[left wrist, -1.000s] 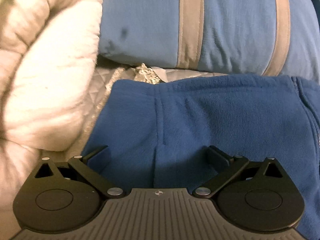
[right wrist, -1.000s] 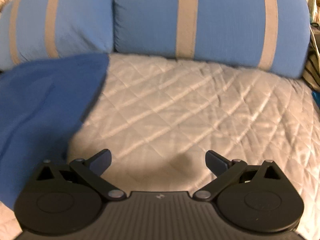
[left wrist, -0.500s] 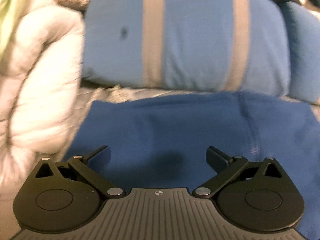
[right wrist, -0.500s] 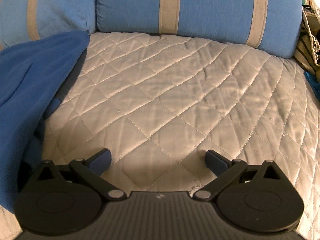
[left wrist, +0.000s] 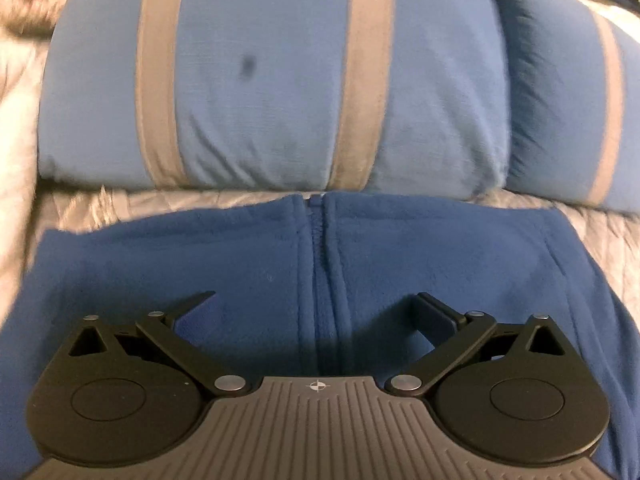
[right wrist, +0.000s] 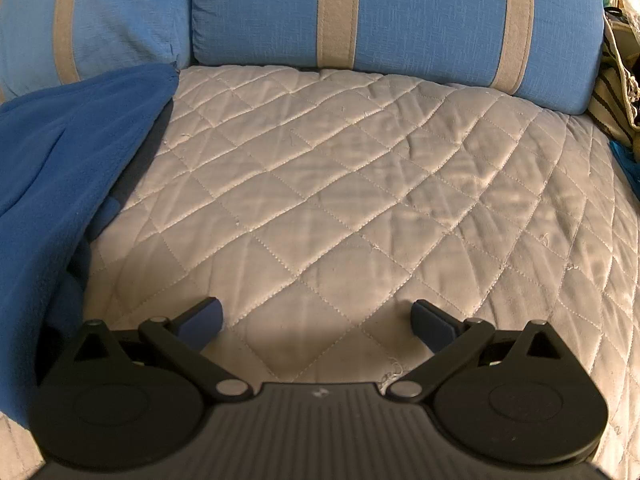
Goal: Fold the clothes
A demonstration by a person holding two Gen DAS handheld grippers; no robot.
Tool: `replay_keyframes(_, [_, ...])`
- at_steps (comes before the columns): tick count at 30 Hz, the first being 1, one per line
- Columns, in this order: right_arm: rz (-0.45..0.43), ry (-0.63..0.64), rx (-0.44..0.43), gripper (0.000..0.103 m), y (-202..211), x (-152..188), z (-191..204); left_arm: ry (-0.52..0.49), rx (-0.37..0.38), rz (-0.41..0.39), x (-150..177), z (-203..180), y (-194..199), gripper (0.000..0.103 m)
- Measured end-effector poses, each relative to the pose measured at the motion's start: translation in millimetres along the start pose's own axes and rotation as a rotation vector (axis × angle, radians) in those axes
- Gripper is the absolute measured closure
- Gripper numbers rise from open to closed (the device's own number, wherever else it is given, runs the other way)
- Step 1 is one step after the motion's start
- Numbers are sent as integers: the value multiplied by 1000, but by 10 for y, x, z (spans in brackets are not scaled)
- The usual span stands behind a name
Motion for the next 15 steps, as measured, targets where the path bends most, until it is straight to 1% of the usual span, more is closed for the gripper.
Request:
replay_keyframes(1, [0, -1, 0, 0, 0, -1, 1, 9, -6, 16, 10, 5, -68, 0])
replay_keyframes(5, [1, -4, 3, 0, -5, -8, 5, -16, -29, 78, 57, -19, -282, 0])
replay_keyframes(8, [2, -20, 7, 0, -3, -7, 5, 0, -11, 103, 80, 33, -395, 0])
replay_keyframes(11, [-2, -29, 17, 0, -15, -13, 12, 17, 4, 96, 108, 74, -446, 0])
replay_keyframes(15, [-8, -24, 26, 0, -17, -14, 26, 7, -9, 62, 156, 48, -408, 0])
Point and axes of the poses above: each gripper's, at about its wrist camera, not at the fingertips, and y roughly against the way its jaws point, z to its left, x to its underside, the point moved 2 cm from there along -y, roughly the way its jaws point, and after that the axes turned 1 degree about y, right-handed, at the moved point
